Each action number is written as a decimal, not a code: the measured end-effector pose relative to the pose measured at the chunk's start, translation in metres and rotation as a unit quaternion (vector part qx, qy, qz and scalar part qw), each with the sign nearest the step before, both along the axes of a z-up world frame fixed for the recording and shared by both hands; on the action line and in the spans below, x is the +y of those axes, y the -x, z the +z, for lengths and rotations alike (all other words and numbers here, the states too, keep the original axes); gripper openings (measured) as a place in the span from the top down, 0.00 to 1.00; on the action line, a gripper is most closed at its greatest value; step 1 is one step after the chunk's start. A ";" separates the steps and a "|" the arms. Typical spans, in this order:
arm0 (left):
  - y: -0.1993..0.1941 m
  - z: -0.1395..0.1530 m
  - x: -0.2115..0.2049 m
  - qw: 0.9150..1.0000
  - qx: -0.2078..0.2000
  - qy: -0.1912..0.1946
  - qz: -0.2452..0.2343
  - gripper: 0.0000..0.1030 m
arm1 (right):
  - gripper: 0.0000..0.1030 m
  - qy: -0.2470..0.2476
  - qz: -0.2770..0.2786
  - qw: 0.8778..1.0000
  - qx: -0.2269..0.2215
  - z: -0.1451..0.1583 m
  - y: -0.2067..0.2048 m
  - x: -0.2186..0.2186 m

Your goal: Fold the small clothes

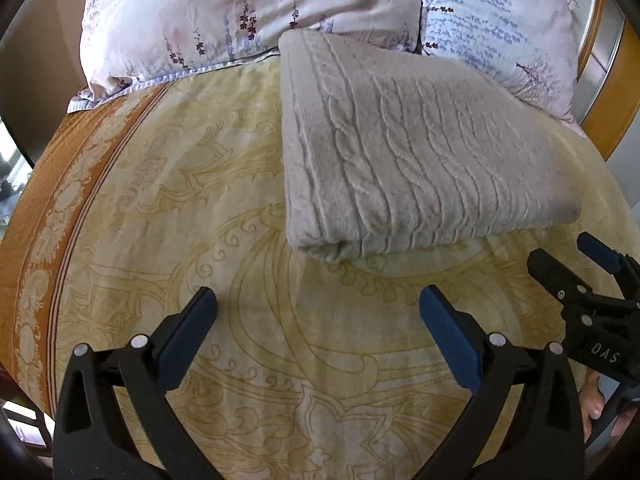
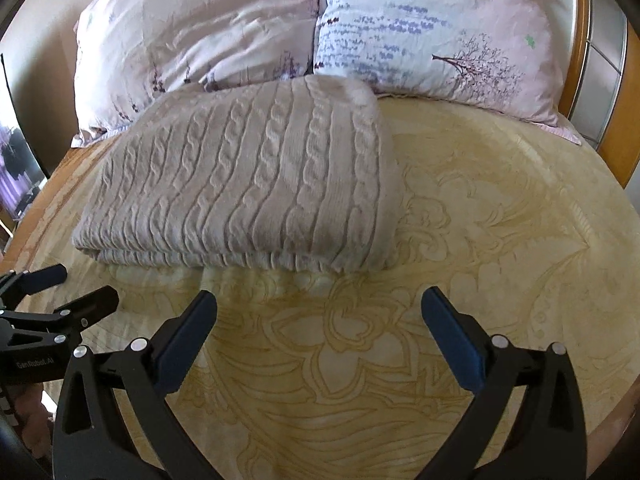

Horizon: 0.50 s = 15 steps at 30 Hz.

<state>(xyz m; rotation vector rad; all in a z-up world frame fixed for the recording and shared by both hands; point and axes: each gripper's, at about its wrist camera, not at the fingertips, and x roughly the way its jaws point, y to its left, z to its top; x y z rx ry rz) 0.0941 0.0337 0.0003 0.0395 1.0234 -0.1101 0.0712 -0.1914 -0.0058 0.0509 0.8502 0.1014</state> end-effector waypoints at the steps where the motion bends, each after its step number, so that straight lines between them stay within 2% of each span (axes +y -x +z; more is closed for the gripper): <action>1: 0.000 0.000 -0.001 1.000 0.000 -0.003 0.000 0.02 | 0.01 0.001 0.001 1.000 0.004 -0.002 -0.001 0.001; 4: 0.000 -0.002 -0.004 1.000 -0.001 -0.016 0.001 0.02 | 0.01 0.006 0.002 1.000 0.007 -0.004 -0.001 0.003; 8: 0.000 -0.001 -0.003 1.000 -0.001 -0.014 0.002 0.02 | 0.01 0.029 0.004 1.000 0.006 -0.005 -0.001 0.008; 15: 0.000 -0.001 -0.004 1.000 -0.006 -0.014 0.001 0.02 | 0.01 0.027 0.002 1.000 0.010 -0.005 -0.002 0.006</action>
